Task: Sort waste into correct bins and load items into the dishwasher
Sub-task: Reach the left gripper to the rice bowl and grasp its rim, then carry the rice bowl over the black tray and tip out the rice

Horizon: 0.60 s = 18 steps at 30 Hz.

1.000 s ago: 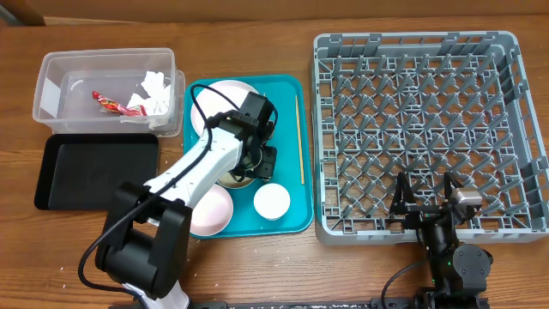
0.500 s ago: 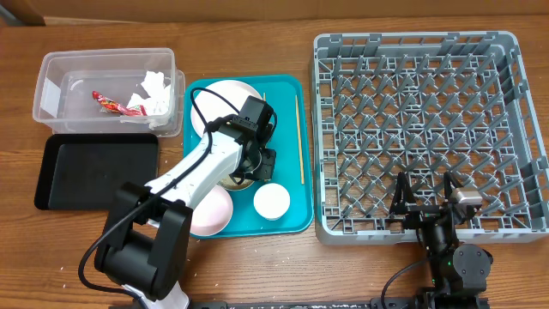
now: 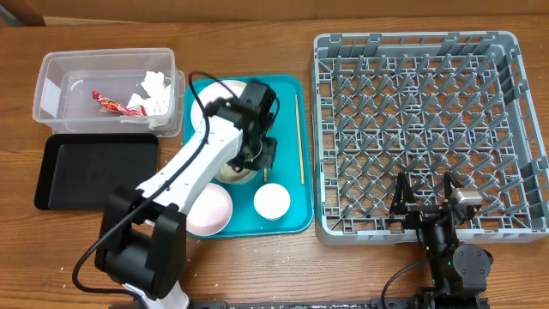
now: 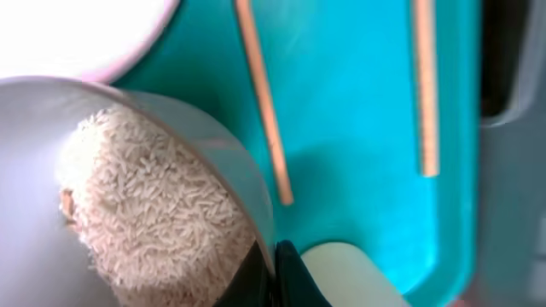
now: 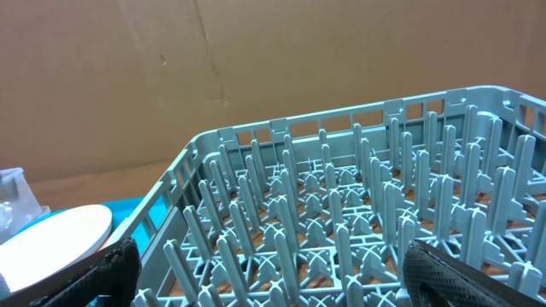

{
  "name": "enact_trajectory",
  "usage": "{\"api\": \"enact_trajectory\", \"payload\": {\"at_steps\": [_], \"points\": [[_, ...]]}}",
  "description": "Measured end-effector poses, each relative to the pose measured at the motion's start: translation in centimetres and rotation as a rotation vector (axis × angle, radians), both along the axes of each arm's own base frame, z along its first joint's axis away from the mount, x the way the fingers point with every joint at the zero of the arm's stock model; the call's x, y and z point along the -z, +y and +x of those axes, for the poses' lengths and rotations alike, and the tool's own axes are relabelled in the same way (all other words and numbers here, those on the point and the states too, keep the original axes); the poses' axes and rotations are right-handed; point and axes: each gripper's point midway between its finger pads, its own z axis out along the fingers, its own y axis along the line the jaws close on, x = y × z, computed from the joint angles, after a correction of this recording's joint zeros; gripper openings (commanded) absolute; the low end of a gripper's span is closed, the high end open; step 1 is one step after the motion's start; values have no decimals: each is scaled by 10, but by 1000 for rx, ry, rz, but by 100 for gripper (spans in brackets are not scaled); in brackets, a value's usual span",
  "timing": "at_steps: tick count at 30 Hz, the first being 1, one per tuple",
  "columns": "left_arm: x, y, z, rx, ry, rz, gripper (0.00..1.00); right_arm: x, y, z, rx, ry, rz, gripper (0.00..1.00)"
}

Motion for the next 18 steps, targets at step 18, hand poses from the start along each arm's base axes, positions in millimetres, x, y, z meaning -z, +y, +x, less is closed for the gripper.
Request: {"api": "enact_trajectory", "payload": {"at_steps": [18], "points": [[-85,108,21,-246,75,-29,4,0,0,0,0,0,0,100]]}}
